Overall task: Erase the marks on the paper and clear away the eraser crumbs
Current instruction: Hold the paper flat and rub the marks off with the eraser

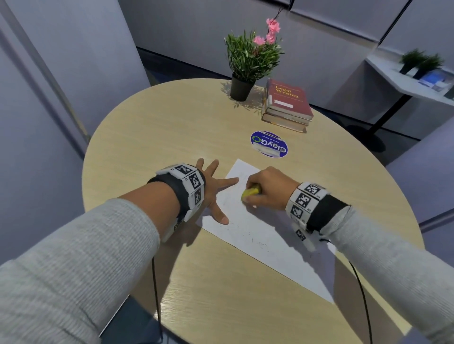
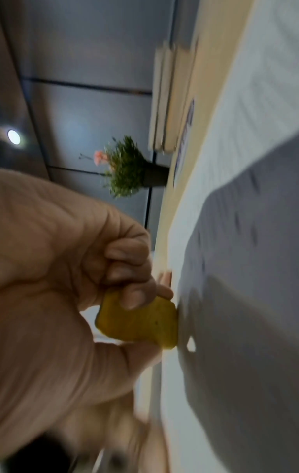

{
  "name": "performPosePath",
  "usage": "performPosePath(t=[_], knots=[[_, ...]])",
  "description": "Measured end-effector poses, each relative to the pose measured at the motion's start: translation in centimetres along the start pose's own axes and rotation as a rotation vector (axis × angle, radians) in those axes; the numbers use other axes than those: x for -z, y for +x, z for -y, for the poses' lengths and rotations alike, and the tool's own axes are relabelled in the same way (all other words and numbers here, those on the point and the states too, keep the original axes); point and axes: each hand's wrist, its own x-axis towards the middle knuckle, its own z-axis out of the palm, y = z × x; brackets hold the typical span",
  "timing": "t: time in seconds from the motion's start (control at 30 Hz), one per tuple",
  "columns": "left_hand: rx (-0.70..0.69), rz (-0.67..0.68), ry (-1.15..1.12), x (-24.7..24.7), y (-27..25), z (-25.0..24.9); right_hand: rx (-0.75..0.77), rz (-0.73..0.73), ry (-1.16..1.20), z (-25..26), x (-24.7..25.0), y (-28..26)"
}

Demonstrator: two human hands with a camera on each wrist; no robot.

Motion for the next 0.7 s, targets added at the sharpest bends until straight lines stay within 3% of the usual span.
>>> performPosePath(t=[0.1, 0.27, 0.43, 0.57, 0.7], knots=[[0.004, -0.005, -0.001, 0.0, 0.0, -0.1, 0.116, 0.087, 0.026, 1.9, -1.3, -1.3], [0.0, 0.012, -0.013, 0.0, 0.0, -0.2, -0.047, -0.029, 0.023, -0.5, 0.4, 0.8], [0.009, -0.005, 0.009, -0.1, 0.2, -0.1, 0.103, 0.103, 0.019, 2.4, -0.9, -1.0], [0.004, 0.002, 0.0, 0.2, 0.0, -0.2, -0.016, -0.007, 0.029, 0.8, 0.6, 1.0], [-0.008, 0.013, -0.017, 0.3, -0.1, -0.1, 0.079, 0.03, 0.056, 3.1, -0.4, -0.1]])
